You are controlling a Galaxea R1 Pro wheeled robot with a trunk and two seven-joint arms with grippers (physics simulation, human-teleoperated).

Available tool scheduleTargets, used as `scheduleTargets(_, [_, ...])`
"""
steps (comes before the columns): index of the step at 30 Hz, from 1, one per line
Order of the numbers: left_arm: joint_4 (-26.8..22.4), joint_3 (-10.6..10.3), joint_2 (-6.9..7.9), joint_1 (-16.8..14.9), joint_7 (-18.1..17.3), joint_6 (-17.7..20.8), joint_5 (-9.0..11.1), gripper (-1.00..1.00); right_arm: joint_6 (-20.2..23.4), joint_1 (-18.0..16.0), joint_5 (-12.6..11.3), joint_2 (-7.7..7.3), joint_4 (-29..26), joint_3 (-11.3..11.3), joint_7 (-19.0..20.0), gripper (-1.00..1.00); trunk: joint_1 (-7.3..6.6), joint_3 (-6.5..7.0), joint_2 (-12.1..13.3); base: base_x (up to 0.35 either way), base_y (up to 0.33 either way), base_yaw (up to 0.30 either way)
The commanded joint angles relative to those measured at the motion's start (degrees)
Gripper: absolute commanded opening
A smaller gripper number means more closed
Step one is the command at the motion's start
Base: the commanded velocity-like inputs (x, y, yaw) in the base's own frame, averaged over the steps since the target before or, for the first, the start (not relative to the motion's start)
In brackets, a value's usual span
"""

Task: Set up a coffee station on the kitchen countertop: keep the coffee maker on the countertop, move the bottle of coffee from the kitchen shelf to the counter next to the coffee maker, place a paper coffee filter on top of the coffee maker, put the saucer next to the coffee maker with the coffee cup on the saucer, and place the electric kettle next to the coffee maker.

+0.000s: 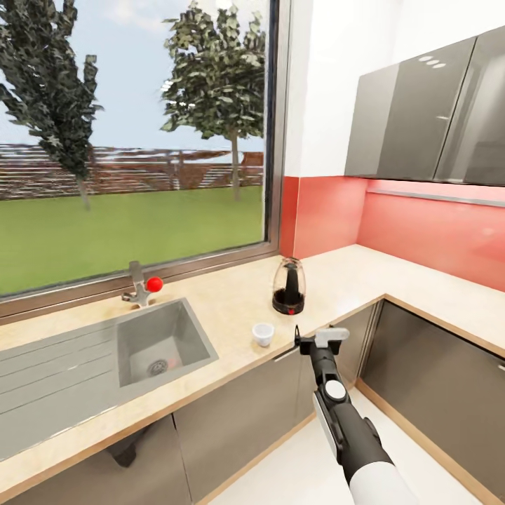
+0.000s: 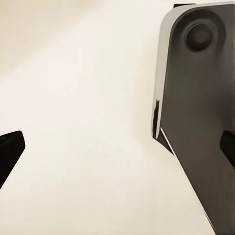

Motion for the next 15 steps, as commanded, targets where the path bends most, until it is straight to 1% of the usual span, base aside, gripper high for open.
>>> scheduleTargets(1, [0.3,0.5,0.01,-0.1,0.2,-0.4,-0.4,1.00,-0.2,0.0,0.6,0.06,0.1,-0.2,-0.1,1.00,0.02,-0.02,0.0,0.075,0.001,0.000])
scheduleTargets(4, [0.3,0.5,0.03,-0.1,0.2,-0.3,-0.4,1.00,-0.2,0.0,0.6,0.06,0.1,-0.2,-0.1,1.00,0.02,-0.02,0.0,0.198,0.000,0.000])
scheduleTargets(9, [0.3,0.5,0.10,-0.1,0.2,1.1,-0.4,1.00,-0.2,0.0,0.6,0.06,0.6,-0.2,-0.1,1.00,0.02,-0.02,0.0,0.256,0.000,0.000])
scheduleTargets(15, [0.3,0.5,0.10,-0.1,0.2,1.3,-0.4,1.00,-0.2,0.0,0.6,0.06,0.9,-0.2,-0.1,1.00,0.02,-0.02,0.0,0.053,0.000,0.000])
